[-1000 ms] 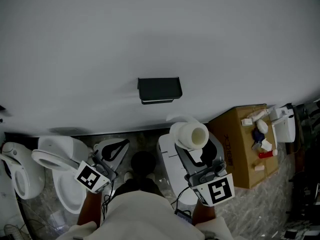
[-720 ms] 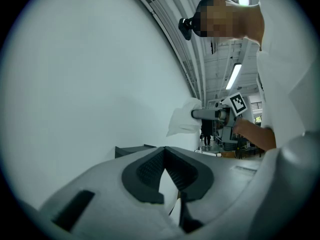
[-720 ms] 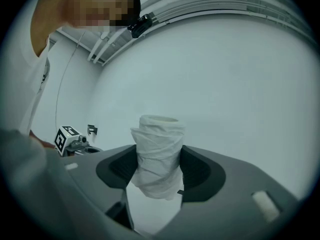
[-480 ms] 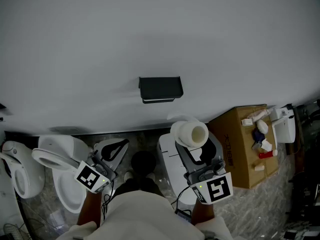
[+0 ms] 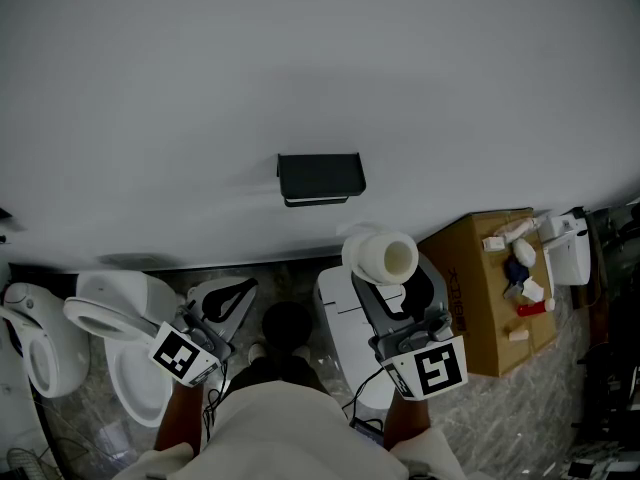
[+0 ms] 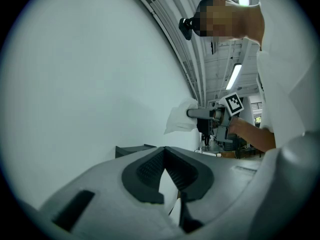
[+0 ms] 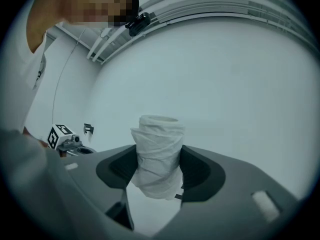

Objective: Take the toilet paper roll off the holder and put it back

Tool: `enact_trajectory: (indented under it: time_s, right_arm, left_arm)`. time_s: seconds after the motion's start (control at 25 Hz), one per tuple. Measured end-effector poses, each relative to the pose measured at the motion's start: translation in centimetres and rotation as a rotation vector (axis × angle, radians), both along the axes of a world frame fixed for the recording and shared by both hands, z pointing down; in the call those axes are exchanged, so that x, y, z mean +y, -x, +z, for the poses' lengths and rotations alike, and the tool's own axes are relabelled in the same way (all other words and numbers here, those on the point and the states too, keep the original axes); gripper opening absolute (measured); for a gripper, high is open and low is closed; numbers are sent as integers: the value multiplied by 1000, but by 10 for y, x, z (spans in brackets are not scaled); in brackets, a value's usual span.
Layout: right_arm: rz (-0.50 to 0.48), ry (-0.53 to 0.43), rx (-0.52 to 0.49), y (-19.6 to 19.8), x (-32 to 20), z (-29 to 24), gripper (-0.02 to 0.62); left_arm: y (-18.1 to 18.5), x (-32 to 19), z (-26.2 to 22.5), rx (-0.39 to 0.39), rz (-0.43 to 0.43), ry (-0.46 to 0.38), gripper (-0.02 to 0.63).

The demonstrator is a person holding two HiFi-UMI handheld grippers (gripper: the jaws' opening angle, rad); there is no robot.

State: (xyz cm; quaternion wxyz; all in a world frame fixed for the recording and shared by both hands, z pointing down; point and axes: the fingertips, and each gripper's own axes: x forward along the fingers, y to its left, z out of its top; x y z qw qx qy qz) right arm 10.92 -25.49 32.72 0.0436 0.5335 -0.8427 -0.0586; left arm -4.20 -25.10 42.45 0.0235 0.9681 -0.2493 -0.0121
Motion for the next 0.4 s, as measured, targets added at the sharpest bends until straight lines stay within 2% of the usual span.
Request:
enact_trajectory:
  time_s: [0.4]
  right_arm:
    - [-9,-34,7,4,-40,-9,270]
  left_arm:
    - [1,-3,1,-3,-2,6,3]
